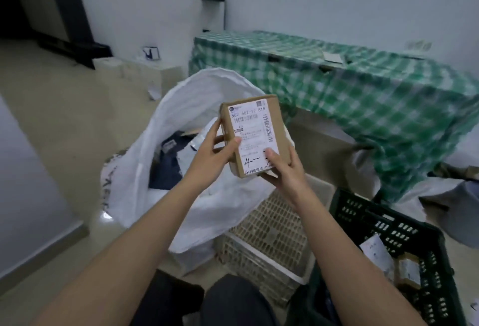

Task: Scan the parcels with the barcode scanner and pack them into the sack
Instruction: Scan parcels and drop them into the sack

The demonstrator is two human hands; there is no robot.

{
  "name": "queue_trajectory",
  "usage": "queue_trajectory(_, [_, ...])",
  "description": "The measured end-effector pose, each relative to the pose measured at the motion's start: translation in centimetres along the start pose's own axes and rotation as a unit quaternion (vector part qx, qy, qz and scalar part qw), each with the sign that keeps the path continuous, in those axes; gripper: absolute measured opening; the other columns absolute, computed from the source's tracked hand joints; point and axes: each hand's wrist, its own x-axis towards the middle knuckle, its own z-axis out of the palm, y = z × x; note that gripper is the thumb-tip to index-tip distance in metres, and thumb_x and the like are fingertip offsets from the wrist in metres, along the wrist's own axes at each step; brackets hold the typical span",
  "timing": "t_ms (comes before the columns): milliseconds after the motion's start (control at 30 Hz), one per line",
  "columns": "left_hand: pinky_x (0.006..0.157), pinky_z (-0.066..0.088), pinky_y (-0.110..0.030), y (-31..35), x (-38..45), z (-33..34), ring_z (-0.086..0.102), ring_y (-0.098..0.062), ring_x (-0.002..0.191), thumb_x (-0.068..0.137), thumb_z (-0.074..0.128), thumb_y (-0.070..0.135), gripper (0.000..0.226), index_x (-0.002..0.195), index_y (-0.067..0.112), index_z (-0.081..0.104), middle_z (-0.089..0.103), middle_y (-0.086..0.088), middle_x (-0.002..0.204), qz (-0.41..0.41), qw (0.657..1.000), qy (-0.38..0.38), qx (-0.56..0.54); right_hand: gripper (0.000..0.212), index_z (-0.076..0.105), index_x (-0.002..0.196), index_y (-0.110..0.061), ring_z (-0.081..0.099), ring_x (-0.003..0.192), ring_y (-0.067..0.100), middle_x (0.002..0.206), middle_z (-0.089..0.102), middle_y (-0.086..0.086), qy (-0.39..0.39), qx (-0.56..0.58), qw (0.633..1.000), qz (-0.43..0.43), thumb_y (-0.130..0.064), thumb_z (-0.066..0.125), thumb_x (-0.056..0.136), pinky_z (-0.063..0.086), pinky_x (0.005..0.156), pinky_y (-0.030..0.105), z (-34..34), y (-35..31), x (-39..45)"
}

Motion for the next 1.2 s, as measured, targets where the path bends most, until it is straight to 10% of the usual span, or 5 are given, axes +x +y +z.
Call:
queue_trajectory(300, [0.116, 0.019, -0.040, -4.8, 3.8, -15.5, 0.018, -0.026, 0.145, 0.096, 0.052, 0.041, 0.068, 0.150, 0.009, 0.026, 0.023, -0.010, 0.157, -0.059, 0.918, 0.207, 0.333, 0.061, 0.041, 0.129, -0.033, 0.055, 0.111, 0.019, 0.129, 0.051, -0.001, 0.071, -0.263, 0.952, -0.142, -0.037, 0.077, 0.080, 0.039, 0.072, 0.004, 9.7, 4.2, 6.6])
queue_trajectory(467, [0.115, 0.023, -0.039, -8.4, 10.3, -18.8, 0.022, -0.022, 0.145, 0.091, 0.057, 0.049, 0.079, 0.153, 0.016, 0.021, 0.023, -0.004, 0.158, -0.076, 0.930, 0.185, 0.310, 0.064, 0.039, 0.123, -0.026, 0.039, 0.131, 0.026, 0.148, 0.032, 0.004, 0.068, -0.434, 0.866, -0.237, -0.043, 0.078, 0.075, 0.042, 0.103, 0.042, 11.2, 6.2, 13.7])
queue_trajectory(600, [0.094, 0.048, -0.042, -8.8, 14.7, -18.9, 0.058, -0.020, 0.108, 0.086, 0.065, 0.048, 0.056, 0.135, 0.026, 0.051, 0.061, 0.001, 0.124, -0.066, 0.946, 0.177, 0.263, 0.062, 0.050, 0.124, -0.009, 0.030, 0.137, 0.034, 0.152, 0.027, 0.014, 0.035, -0.539, 0.781, -0.314, -0.032, 0.081, 0.075, 0.035, 0.106, 0.044, 11.9, 6.7, 17.4])
queue_trajectory(1033, [0.056, 0.029, -0.036, -3.7, 18.7, -21.0, 0.041, -0.020, 0.055, 0.092, 0.062, 0.033, 0.041, 0.062, 0.005, 0.054, 0.048, -0.009, 0.057, 0.083, 0.930, 0.265, 0.242, 0.044, 0.055, 0.117, -0.013, 0.034, 0.123, 0.039, 0.138, 0.035, 0.021, 0.046, -0.596, 0.637, -0.487, -0.032, 0.071, 0.080, 0.038, 0.101, 0.046, 14.1, 7.3, 21.5])
queue_trajectory(1200, [0.067, 0.039, -0.034, -2.4, 18.0, -22.9, 0.056, -0.020, 0.074, 0.092, 0.062, 0.027, 0.023, 0.088, 0.006, 0.070, 0.067, -0.012, 0.083, 0.050, 0.932, 0.258, 0.250, 0.066, 0.019, 0.153, -0.033, 0.009, 0.148, 0.028, 0.163, -0.001, 0.006, -0.176, -0.602, 0.736, -0.254, -0.040, 0.053, 0.097, 0.038, 0.108, 0.045, 17.9, 9.5, 21.7])
